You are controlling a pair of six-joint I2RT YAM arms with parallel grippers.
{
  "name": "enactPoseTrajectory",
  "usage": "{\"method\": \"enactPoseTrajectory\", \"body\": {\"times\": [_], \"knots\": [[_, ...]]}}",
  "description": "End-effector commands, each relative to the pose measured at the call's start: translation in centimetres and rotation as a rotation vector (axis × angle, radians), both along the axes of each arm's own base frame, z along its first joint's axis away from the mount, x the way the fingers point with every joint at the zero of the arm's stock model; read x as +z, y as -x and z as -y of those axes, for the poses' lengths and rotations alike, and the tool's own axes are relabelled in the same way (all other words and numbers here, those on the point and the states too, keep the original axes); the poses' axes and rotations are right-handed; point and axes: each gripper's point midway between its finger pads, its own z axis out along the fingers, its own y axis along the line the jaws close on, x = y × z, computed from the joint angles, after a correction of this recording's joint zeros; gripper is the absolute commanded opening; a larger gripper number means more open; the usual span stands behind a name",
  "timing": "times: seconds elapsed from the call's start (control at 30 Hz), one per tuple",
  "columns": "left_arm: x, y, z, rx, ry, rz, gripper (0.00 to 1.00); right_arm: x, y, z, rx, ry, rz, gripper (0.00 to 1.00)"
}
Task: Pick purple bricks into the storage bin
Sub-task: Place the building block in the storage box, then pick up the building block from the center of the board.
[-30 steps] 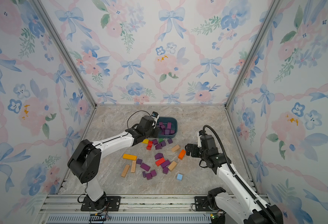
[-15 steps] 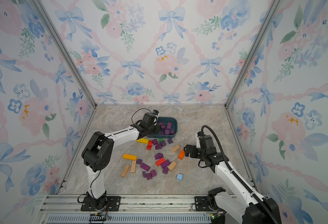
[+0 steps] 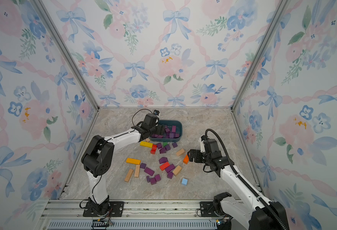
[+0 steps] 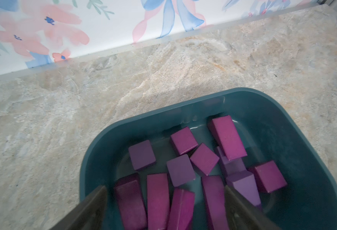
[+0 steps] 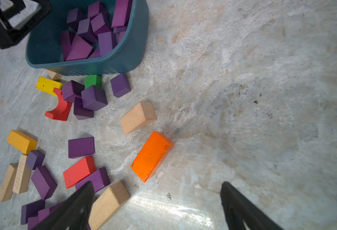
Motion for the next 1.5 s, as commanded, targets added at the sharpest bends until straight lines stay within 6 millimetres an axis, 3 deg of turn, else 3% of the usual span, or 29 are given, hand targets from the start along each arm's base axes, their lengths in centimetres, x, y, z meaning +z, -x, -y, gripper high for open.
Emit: {"method": "enactPoseTrajectory", "body": {"times": [0.0,0.23,0.37,0.53,0.57,0.7,0.97,1.17,1.47], "knots": [[4.7,1.2,-0.7,0.035,0.017,0.099,0.93,-0.1,-0.3,-1.2,0.046,0.059,0.014,0.97],[8.8,5.6,-2.3,0.071,0.063,0.220,0.94,-0.9,-0.9,-4.7,0.120,0.079,-0.011,0.97],[10.2,9.0,-4.0,0.073,0.122,0.306,0.95,-1.5,-1.3,-6.9,0.161,0.082,-0.035,1.00],[11.2,13.1,-5.8,0.035,0.228,0.397,0.97,-2.5,-2.2,-9.3,0.192,0.080,-0.067,0.94],[9.7,13.9,-6.3,0.027,0.208,0.381,0.97,-2.7,-2.5,-9.8,0.199,0.080,-0.071,0.91],[8.4,15.6,-7.7,0.018,0.188,0.380,0.98,-3.8,-3.9,-10.9,0.209,0.109,-0.076,0.80],[6.4,19.2,-7.0,-0.142,0.195,0.374,0.98,-8.3,-7.2,-11.1,0.184,0.239,-0.137,0.62],[6.0,20.7,-7.8,-0.161,0.193,0.442,0.98,-8.9,-9.0,-11.7,0.153,0.221,-0.074,0.57],[4.8,21.2,-8.6,-0.165,0.140,0.452,0.98,-10.9,-10.5,-11.8,0.144,0.252,-0.072,0.53]]}}
